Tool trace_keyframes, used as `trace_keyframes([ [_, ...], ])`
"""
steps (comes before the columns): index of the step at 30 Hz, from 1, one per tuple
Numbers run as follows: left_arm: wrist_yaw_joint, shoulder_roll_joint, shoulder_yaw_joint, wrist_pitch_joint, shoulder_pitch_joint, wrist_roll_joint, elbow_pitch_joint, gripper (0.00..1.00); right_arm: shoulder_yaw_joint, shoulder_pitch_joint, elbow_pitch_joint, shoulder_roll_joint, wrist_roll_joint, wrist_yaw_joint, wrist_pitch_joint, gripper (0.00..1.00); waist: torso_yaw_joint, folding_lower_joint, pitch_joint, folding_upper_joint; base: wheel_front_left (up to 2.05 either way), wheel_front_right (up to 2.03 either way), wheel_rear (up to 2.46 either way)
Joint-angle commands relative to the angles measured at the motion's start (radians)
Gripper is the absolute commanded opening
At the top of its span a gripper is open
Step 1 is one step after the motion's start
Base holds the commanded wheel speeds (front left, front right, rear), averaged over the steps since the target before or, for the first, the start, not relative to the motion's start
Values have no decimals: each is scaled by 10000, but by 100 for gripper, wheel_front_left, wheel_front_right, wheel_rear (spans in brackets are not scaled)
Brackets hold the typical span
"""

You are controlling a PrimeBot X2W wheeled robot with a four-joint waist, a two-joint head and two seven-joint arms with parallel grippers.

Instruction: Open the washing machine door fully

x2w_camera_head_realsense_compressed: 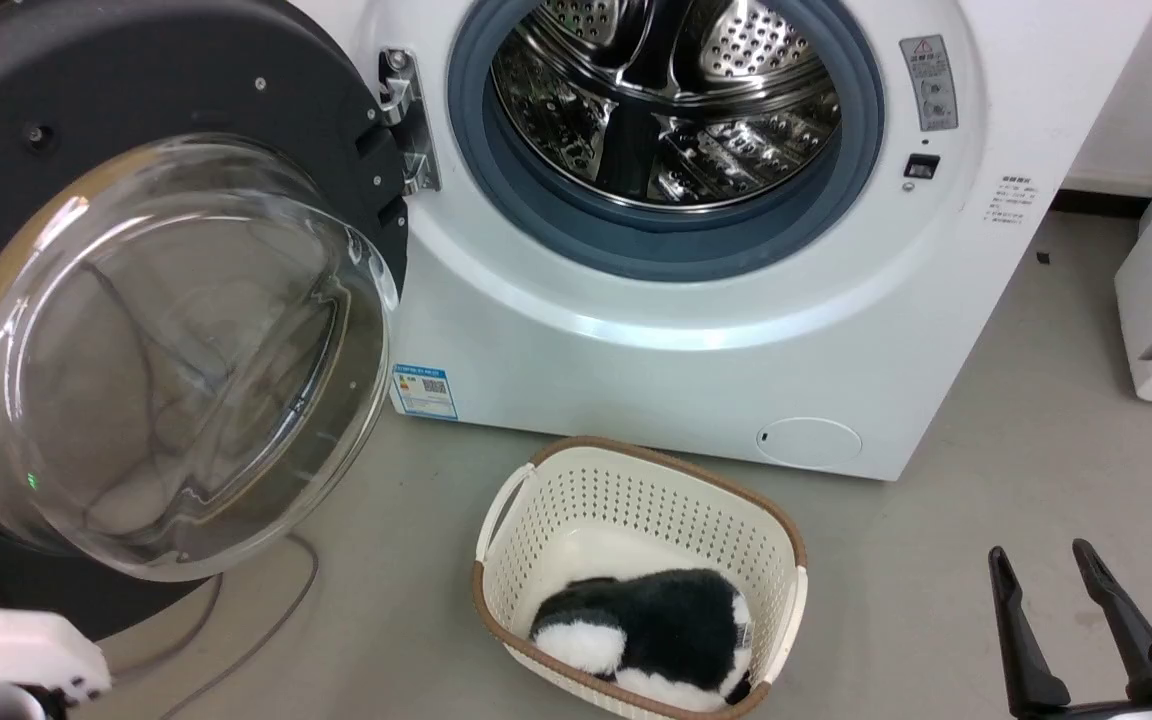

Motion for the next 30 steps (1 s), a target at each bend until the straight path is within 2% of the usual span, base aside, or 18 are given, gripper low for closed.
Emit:
trace_keyframes([
  [1,69,-236,52,-61,406,65,-324,0,5,-79,56,26,63,6,-63,100,14,0,-119,-1,0,0,0],
  [2,83,-370,97,-63,621,92,-601,0,-1,-47,74,26,74,6,-66,100,23,0,-168,-1,0,0,0],
  [3,109,-524,121,-65,872,132,-899,19,-11,-17,79,26,81,6,-65,100,32,0,-195,-1,0,0,0],
  [4,151,-713,118,-66,1130,193,-1241,68,-26,8,82,26,87,6,-63,100,43,0,-220,-1,0,0,0],
  [5,215,-894,86,-66,1405,291,-1578,100,-37,28,90,26,92,6,-61,100,53,0,-253,-1,0,0,0],
  [8,352,-1258,-224,-68,2179,663,-2342,100,-70,98,116,26,86,6,-35,100,92,0,-370,-1,0,0,0],
  [13,551,-1927,-1289,-8,2988,1269,-3184,100,-48,113,120,26,50,6,-15,100,67,0,-451,-1,0,0,0],
  [21,43,-2537,-2526,-48,2682,1716,-3816,100,80,109,117,26,-75,6,43,100,-281,0,-610,-1,0,0,0],
  [30,-595,-2466,-3547,135,1633,2319,-3775,100,22,196,2,26,-245,6,213,100,-1067,0,-608,-1,0,0,0],
])
